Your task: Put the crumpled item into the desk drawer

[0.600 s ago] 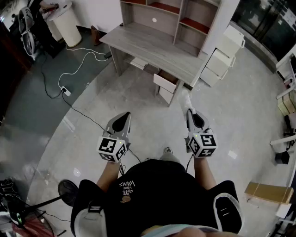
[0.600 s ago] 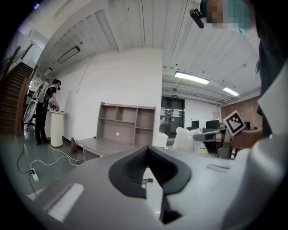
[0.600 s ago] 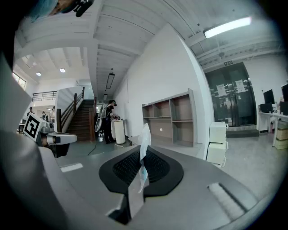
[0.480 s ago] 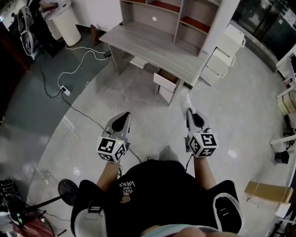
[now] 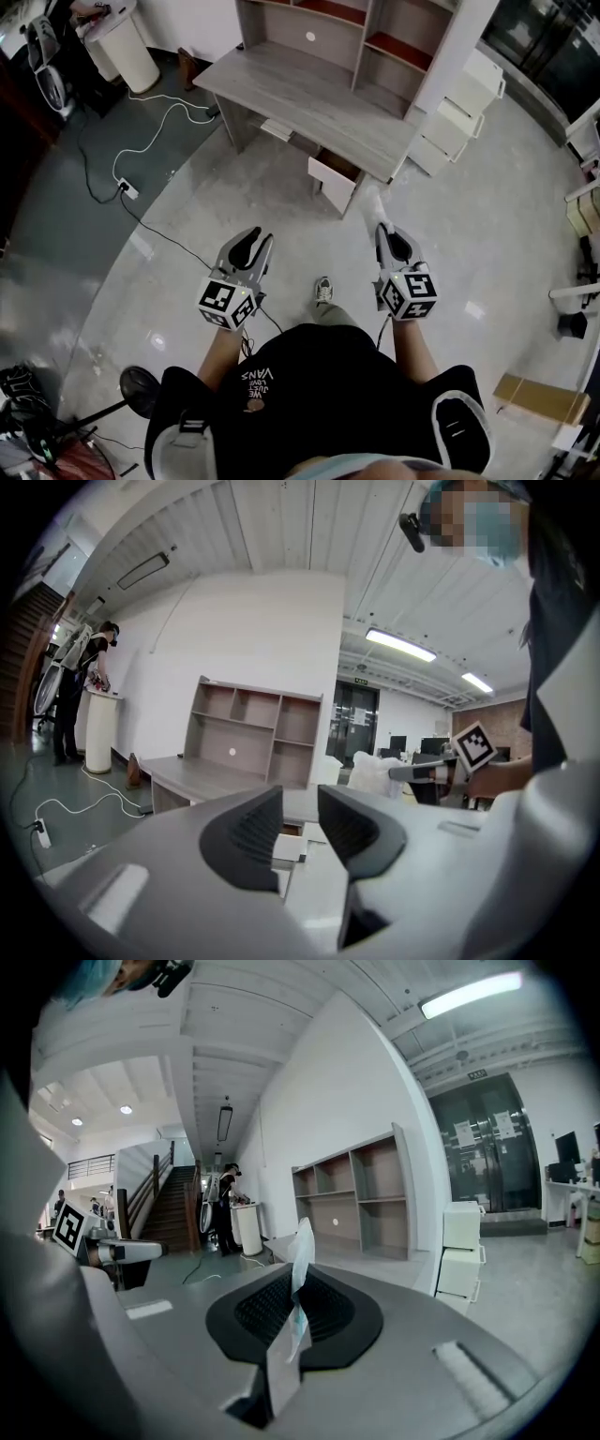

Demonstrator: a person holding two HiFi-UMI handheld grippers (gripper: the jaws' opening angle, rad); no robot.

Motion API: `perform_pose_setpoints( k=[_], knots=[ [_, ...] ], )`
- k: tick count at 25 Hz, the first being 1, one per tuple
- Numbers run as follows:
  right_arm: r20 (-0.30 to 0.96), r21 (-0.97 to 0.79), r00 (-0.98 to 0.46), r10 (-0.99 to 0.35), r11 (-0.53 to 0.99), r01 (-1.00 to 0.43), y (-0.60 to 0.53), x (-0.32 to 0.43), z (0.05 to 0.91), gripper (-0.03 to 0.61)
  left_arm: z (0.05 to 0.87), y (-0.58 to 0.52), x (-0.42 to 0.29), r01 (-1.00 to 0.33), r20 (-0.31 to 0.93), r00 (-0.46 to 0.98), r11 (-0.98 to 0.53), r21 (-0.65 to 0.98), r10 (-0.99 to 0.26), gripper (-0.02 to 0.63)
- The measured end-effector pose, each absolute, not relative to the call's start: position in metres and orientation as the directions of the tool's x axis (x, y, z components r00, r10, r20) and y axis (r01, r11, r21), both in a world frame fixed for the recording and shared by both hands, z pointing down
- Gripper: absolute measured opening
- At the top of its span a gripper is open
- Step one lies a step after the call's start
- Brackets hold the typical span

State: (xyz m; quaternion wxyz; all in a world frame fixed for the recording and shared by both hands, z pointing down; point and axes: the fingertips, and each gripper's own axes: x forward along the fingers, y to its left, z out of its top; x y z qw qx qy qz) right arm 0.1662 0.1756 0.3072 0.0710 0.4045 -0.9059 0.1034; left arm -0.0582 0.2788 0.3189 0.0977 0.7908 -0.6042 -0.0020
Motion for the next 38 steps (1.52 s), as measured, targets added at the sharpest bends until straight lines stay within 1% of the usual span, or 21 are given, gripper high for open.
perform_pose_setpoints(
  k=[3, 11, 22, 27, 32, 38],
  knots=[
    [0.24, -0.113, -0.674, -0.698, 0.67, -0.734, 0.15, 0.162, 0.319, 0.015, 0.325, 0.249, -0.056, -0.95, 0.126, 0.287, -0.265, 0.163, -0.95, 0.169],
    [0.296, -0.094, -0.711, -0.637, 0.722, -0.686, 0.087, 0.149, 0.343, 0.017, 0.347, 0.176, -0.06, -0.954, 0.172, 0.27, -0.24, 0.18, -0.947, 0.173],
    [0.324, -0.131, -0.745, -0.583, 0.752, -0.646, 0.039, 0.144, 0.367, 0.017, 0.381, 0.131, -0.052, -0.956, 0.255, 0.26, -0.212, 0.201, -0.931, 0.175],
    [0.329, -0.131, -0.74, -0.587, 0.748, -0.651, 0.03, 0.131, 0.371, 0.017, 0.393, 0.109, -0.056, -0.948, 0.28, 0.294, -0.241, 0.209, -0.914, 0.176],
    [0.36, -0.107, -0.703, -0.614, 0.721, -0.685, 0.019, 0.123, 0.379, 0.015, 0.404, 0.084, -0.063, -0.93, 0.294, 0.348, -0.29, 0.225, -0.89, 0.176],
    [0.425, -0.102, -0.643, -0.637, 0.673, -0.733, 0.005, 0.108, 0.401, 0.015, 0.423, 0.054, -0.083, -0.909, 0.325, 0.407, -0.343, 0.238, -0.854, 0.176]
  ],
)
